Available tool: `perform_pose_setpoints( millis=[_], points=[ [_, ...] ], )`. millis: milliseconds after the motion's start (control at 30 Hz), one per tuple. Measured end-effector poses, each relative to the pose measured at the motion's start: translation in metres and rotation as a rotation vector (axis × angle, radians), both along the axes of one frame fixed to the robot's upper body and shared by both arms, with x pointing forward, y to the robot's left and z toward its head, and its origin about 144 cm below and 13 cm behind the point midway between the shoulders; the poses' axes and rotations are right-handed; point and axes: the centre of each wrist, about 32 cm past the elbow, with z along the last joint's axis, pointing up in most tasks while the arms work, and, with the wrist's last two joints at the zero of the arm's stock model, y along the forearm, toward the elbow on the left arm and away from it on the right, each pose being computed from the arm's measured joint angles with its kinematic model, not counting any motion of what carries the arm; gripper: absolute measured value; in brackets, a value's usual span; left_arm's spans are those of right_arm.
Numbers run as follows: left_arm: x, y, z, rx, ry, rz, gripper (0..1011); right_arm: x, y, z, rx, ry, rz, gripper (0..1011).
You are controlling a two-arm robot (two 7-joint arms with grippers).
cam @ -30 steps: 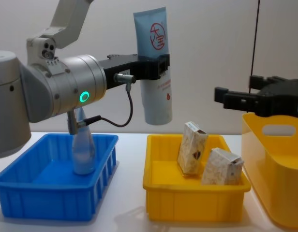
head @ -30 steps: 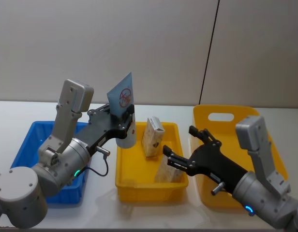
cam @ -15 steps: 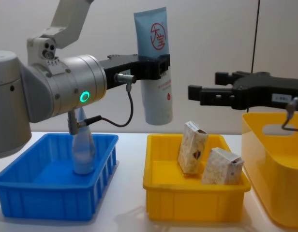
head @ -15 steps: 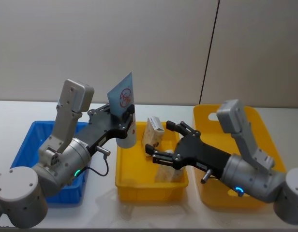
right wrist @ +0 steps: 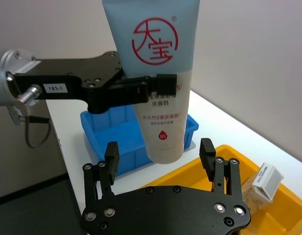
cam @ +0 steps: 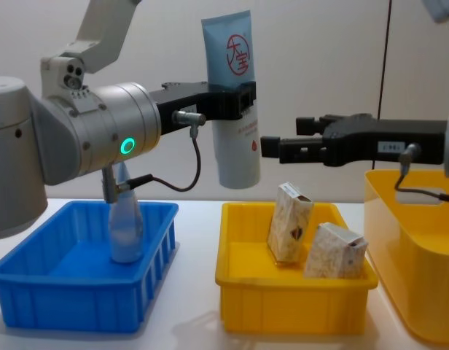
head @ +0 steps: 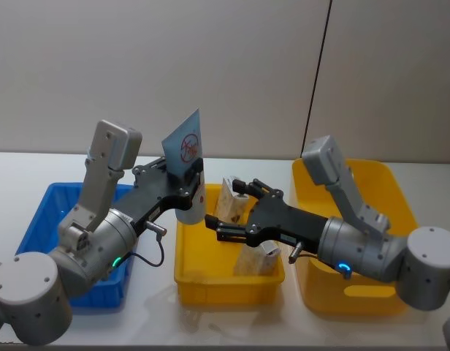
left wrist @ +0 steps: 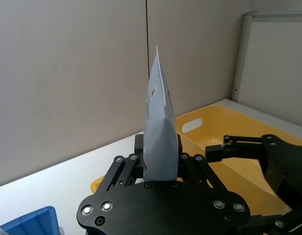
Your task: Bimanual collaborative sorting of washing and personal care products
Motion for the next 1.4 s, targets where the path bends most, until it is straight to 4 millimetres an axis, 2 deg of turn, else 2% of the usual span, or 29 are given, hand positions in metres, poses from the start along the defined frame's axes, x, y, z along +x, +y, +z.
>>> perform_pose_setpoints(
  millis=[567,1233,1333,1400],
  points=[
    [0.0,0.0,0.0,0.0,0.0,0.0,269,0.028,0.02,-0.002,-0.056,0.027,0.029,1000],
    [0.0,0.0,0.0,0.0,0.0,0.0,269,0.049,0.038,-0.003,-0.08,0.026,0.012,1000],
    [0.0,0.0,0.0,0.0,0.0,0.0,269,0.051,0.04,-0.003,-0.08,0.024,0.01,979],
    [0.0,0.0,0.0,0.0,0.0,0.0,269,0.053,0.041,-0.003,-0.081,0.024,0.01,928]
  ],
)
